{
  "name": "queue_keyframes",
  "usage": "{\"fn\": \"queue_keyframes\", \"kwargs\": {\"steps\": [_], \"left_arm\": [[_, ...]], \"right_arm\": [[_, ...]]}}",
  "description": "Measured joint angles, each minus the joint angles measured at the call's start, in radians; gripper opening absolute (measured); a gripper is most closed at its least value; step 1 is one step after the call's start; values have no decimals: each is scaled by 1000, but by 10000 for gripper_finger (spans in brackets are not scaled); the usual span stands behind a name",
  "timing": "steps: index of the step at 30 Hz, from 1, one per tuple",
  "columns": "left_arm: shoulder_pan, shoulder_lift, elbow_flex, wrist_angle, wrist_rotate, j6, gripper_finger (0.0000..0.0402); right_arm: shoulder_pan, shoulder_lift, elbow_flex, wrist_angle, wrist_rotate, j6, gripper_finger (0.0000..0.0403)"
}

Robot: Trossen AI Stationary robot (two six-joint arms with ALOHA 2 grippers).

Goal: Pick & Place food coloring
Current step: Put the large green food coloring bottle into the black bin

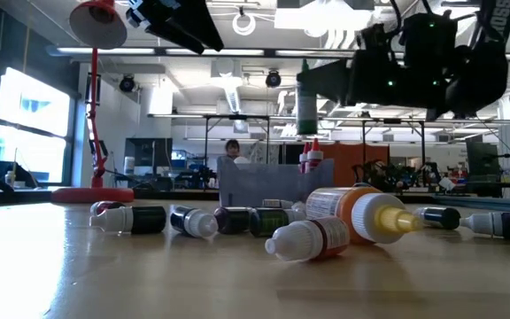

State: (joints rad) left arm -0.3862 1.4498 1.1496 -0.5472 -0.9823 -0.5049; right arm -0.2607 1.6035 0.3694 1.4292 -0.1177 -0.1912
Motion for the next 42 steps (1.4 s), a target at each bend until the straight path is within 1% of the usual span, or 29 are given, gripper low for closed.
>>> {"fn": "queue_keyframes", "kwargs": {"steps": [3, 8, 10, 12, 14, 15, 22, 23, 25, 27, 29, 32, 35, 38, 39, 42], "left_arm": [[0, 0, 0, 0, 0, 2, 269], [0, 0, 0, 25, -5, 8, 269], [0, 0, 0, 29, 13, 8, 269], [0, 0, 0, 44, 51, 9, 269], [16, 1, 0, 70, 107, 28, 269], [21, 7, 0, 82, 152, 35, 269], [33, 39, 0, 136, 498, 38, 269], [33, 41, -4, 134, 528, 51, 269], [33, 65, 3, 196, 554, 79, 269], [33, 75, -1, 188, 550, 86, 269], [34, 100, 0, 217, 517, 79, 269], [48, 142, -1, 210, 395, 76, 269], [72, 186, -1, 222, 341, 66, 269], [113, 223, -2, 304, 340, 32, 269], [127, 231, -2, 354, 339, 37, 269], [169, 236, 0, 480, 330, 145, 269]], "right_arm": [[4, 12, 16, 1, -2, 23, 121], [16, -38, 14, 6, -9, 40, 122], [18, -52, 13, 0, -20, 64, 122], [20, -67, 10, -7, -35, 81, 122], [20, -77, 9, -9, -70, 88, 122], [21, -83, 9, -9, -77, 95, 122], [21, -88, 9, -21, -80, 113, 122], [21, -88, 9, -29, -80, 113, 122], [21, -88, 9, -37, -81, 113, 122], [21, -88, 9, -34, -91, 110, 122], [21, -89, 9, -32, -110, 111, 122], [21, -93, 9, -23, -118, 114, 122], [21, -100, 9, -21, -118, 113, 122], [21, -100, 9, -27, -118, 110, 122], [21, -100, 9, -32, -118, 108, 122], [21, -100, 9, -46, -118, 121, 122]]}}
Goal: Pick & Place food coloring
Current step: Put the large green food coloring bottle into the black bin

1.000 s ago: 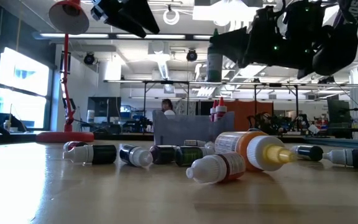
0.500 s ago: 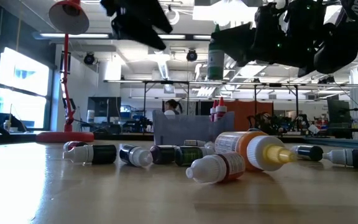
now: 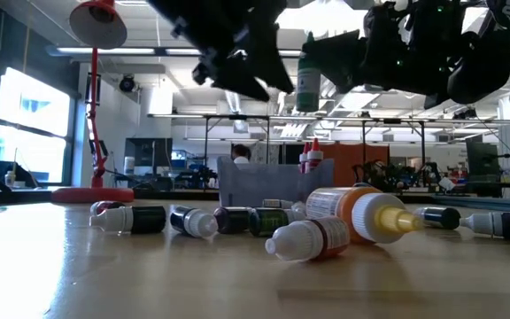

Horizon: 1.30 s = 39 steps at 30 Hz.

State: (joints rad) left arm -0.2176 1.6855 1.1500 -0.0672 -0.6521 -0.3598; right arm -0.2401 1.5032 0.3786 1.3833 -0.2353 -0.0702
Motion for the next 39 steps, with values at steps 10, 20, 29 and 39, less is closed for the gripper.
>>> {"fn": "queue_keyframes", "kwargs": {"steps": [10, 20, 29, 39], "left_arm": [[111, -12, 0, 246, 57, 198, 269], [133, -12, -2, 377, 182, 254, 269], [133, -12, -1, 415, 191, 285, 263], [133, -12, -1, 417, 190, 304, 156]], "right_arm": [[0, 0, 0, 4, -4, 37, 122], [0, 0, 0, 46, -43, 158, 122], [1, 0, 0, 62, -106, 178, 122], [1, 0, 0, 78, -123, 193, 122]]}}
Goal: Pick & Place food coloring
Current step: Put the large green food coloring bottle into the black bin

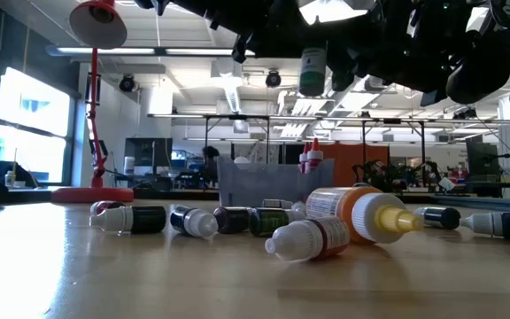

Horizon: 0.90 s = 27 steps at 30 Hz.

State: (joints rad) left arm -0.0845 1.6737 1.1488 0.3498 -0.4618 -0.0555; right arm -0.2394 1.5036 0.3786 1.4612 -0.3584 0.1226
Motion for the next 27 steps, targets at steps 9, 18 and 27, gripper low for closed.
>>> {"fn": "queue_keyframes", "kwargs": {"steps": [9, 18, 27], "left_arm": [[0, 0, 0, -2, 4, 3, 125], [0, 0, 0, -2, 3, 1, 123], [-1, 0, 0, -62, -2, -54, 123]], "right_arm": [[0, 0, 0, 4, 0, 1, 151], [0, 0, 0, 5, 10, -35, 166], [-28, -24, 0, 69, 9, -52, 167]]}}
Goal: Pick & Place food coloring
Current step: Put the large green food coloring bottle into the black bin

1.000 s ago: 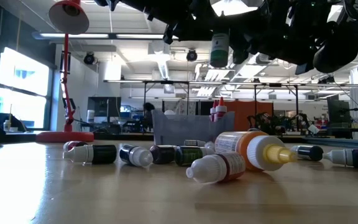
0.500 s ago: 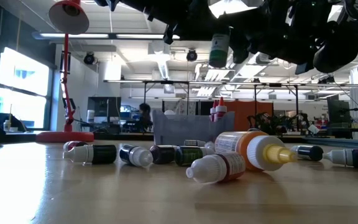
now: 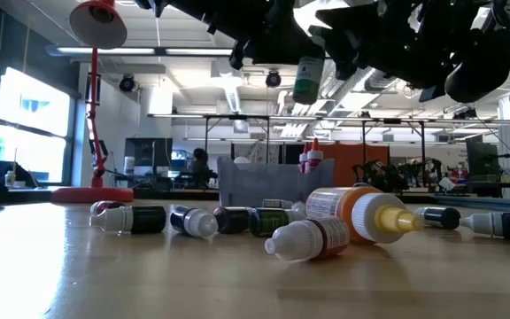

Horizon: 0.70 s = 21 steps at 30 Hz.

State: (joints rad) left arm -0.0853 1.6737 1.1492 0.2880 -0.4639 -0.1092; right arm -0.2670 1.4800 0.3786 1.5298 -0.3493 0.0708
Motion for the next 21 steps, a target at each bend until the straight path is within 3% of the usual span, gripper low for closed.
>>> {"fn": "queue_keyframes", "kwargs": {"steps": [8, 13, 21], "left_arm": [[1, 0, 0, -5, -106, 0, 123], [10, 47, 0, -6, -191, 0, 123], [77, 194, -1, 195, -319, 0, 123]], "right_arm": [[-8, -163, 0, -81, -9, 0, 167], [-8, -318, 0, -224, -55, -22, 163], [-7, -550, 0, -546, -69, -41, 162]]}}
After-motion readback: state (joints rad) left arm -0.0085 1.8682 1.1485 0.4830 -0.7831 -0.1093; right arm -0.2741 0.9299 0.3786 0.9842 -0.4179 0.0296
